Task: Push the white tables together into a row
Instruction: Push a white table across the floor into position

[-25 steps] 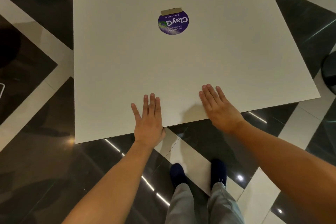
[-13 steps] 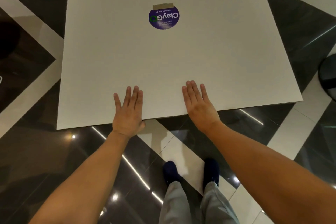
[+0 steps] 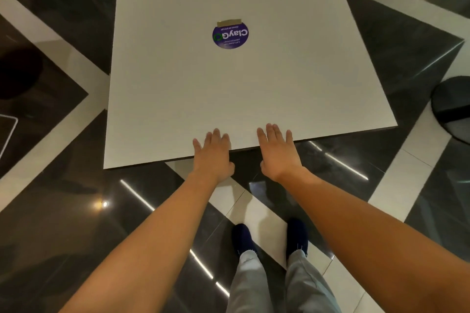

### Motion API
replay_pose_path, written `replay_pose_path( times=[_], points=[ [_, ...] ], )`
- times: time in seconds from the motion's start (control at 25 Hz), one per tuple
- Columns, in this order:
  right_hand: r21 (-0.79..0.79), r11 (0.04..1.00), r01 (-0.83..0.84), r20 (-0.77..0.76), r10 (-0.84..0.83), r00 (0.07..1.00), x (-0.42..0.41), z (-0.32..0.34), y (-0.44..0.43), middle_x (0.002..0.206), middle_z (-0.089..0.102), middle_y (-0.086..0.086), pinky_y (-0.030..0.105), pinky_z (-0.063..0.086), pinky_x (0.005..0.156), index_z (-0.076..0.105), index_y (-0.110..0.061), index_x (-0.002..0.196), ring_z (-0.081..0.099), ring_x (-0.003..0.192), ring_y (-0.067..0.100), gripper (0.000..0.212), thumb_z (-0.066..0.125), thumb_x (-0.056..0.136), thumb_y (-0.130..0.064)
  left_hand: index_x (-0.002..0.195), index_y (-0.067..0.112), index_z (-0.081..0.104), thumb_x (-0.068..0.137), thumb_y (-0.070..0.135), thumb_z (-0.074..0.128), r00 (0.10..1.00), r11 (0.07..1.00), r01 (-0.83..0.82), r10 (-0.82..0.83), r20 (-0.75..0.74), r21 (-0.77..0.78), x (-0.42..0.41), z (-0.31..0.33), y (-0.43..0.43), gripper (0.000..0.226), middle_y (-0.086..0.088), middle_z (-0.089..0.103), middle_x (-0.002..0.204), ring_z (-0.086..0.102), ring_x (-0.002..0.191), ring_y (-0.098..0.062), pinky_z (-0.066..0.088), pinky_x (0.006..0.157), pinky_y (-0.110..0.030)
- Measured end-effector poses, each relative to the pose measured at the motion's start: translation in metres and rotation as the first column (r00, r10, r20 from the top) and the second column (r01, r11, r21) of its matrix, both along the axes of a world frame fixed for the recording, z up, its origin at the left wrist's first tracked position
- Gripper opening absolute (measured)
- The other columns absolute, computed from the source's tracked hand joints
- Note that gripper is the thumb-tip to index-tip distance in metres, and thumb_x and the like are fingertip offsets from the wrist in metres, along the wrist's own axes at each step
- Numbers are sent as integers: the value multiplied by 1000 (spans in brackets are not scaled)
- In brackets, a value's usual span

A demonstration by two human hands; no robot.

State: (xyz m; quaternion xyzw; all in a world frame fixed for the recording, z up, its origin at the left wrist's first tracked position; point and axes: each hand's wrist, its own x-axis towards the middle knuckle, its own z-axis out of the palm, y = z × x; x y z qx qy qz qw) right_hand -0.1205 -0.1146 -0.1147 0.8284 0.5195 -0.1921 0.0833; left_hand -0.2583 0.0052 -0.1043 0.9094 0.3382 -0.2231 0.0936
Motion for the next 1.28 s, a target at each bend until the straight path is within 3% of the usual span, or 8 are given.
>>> replay_pose_path(
  times=[0.16,0.32,0.44,0.84,1.0,1.28],
  points=[
    [-28,996,80,-34,-81,996,0,40,-48,161,16,19,57,16,119,11,-12,154,11,149,34,88,66,87,-26,148,15,31,87,40,61,991,990,98,-106,-84,-98,1,35,-23,72,-13,27,156,28,142,-32,19,114,-62],
    [-47,976,212,-45,-214,976,9,73,-116,161,16,18,56,16,119,10,-12,156,13,149,33,89,66,88,-28,149,16,31,88,41,58,979,970,195,-201,-27,-143,20,71,-69,72,-13,32,154,32,140,-33,18,116,-62],
    [-40,951,308,-50,-309,950,17,84,-166,161,18,17,55,16,119,10,-12,155,15,149,33,88,64,88,-28,151,16,27,88,43,57,965,952,261,-256,51,-163,40,90,-107,74,-14,28,157,29,143,-34,17,116,-63],
    [32,877,480,-95,-475,875,80,98,-308,159,22,16,55,16,120,14,-14,155,16,149,32,86,66,88,-30,151,17,28,87,46,59,914,903,406,-399,75,-139,146,114,-241,76,-12,23,161,23,147,-32,13,117,-64],
    [33,800,599,-82,-596,799,117,102,-392,157,27,14,54,17,118,16,-15,154,20,147,31,83,65,89,-32,147,17,34,85,47,60,846,836,532,-519,117,-134,209,119,-319,74,-11,29,158,27,144,-31,15,117,-63],
    [38,597,801,-62,-799,598,156,105,-522,153,34,12,57,20,117,19,-16,151,27,143,33,81,66,87,-30,151,17,29,88,49,57,623,614,782,-778,88,-110,303,124,-446,75,-11,24,161,22,147,-29,14,117,-61]
  ],
)
